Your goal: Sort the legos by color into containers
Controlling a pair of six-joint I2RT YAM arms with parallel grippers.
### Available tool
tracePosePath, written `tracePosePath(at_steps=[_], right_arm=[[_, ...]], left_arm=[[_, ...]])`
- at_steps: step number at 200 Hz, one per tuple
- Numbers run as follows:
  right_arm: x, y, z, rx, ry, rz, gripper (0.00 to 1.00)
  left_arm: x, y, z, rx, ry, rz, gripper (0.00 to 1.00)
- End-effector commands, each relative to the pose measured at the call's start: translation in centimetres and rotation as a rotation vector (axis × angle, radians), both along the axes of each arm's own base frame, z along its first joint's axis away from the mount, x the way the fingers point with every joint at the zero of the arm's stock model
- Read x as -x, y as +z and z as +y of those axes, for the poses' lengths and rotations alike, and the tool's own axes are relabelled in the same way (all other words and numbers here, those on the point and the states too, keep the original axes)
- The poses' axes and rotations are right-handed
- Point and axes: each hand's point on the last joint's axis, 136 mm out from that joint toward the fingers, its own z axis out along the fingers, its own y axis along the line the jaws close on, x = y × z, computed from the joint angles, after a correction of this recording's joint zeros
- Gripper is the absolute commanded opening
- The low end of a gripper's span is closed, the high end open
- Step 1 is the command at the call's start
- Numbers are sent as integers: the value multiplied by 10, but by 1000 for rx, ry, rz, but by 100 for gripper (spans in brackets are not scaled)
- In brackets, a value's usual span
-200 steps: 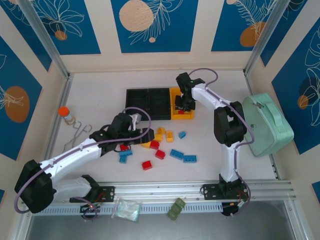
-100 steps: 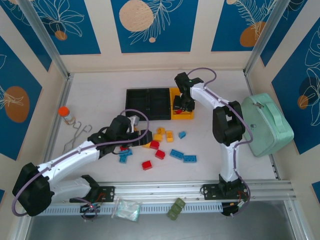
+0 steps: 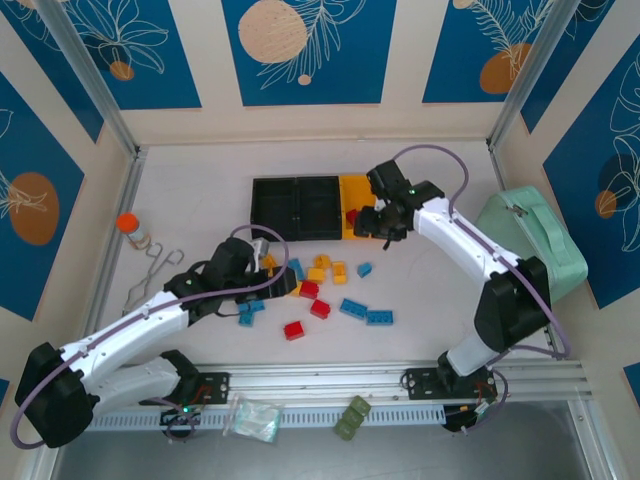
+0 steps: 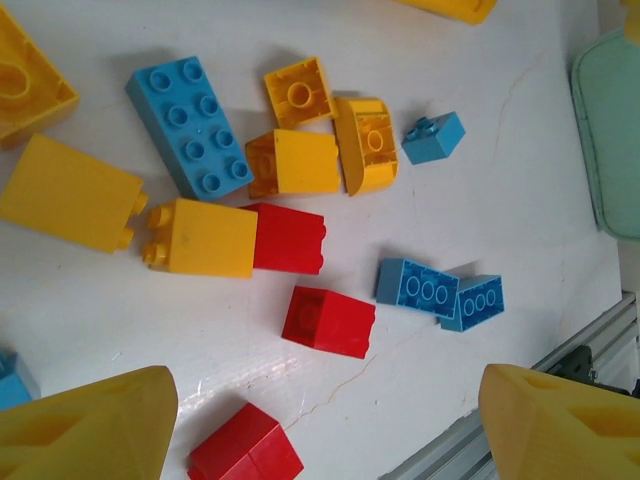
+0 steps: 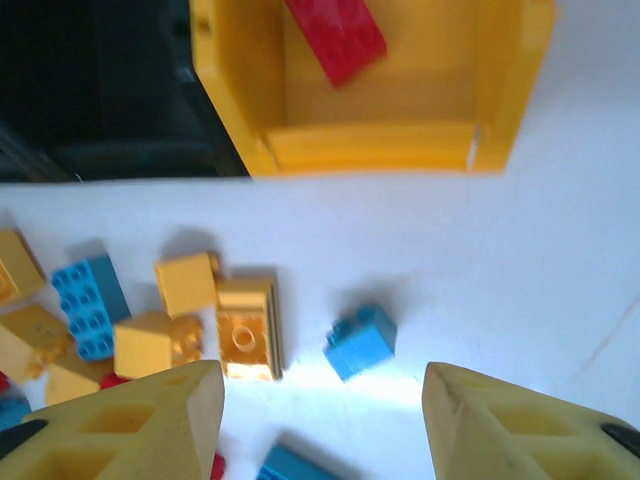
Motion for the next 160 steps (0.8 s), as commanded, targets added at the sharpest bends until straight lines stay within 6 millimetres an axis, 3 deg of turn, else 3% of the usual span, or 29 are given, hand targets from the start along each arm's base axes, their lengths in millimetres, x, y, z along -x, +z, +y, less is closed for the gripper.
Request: tracePosePath(at_steps=[1, 63, 117, 160], right_arm=[[29, -7, 2, -36, 23, 33, 56], [92, -58, 30, -99, 226, 93, 64], [110, -96, 46, -91, 266, 166, 66], [121, -110, 52, -63, 292, 203, 66]], left_arm=[[18, -14, -2, -33, -76, 42, 79], [40, -29, -9, -55, -145, 81, 78], [44, -41, -5, -65, -109, 104, 78], [44, -44, -5, -73, -102, 104, 78]])
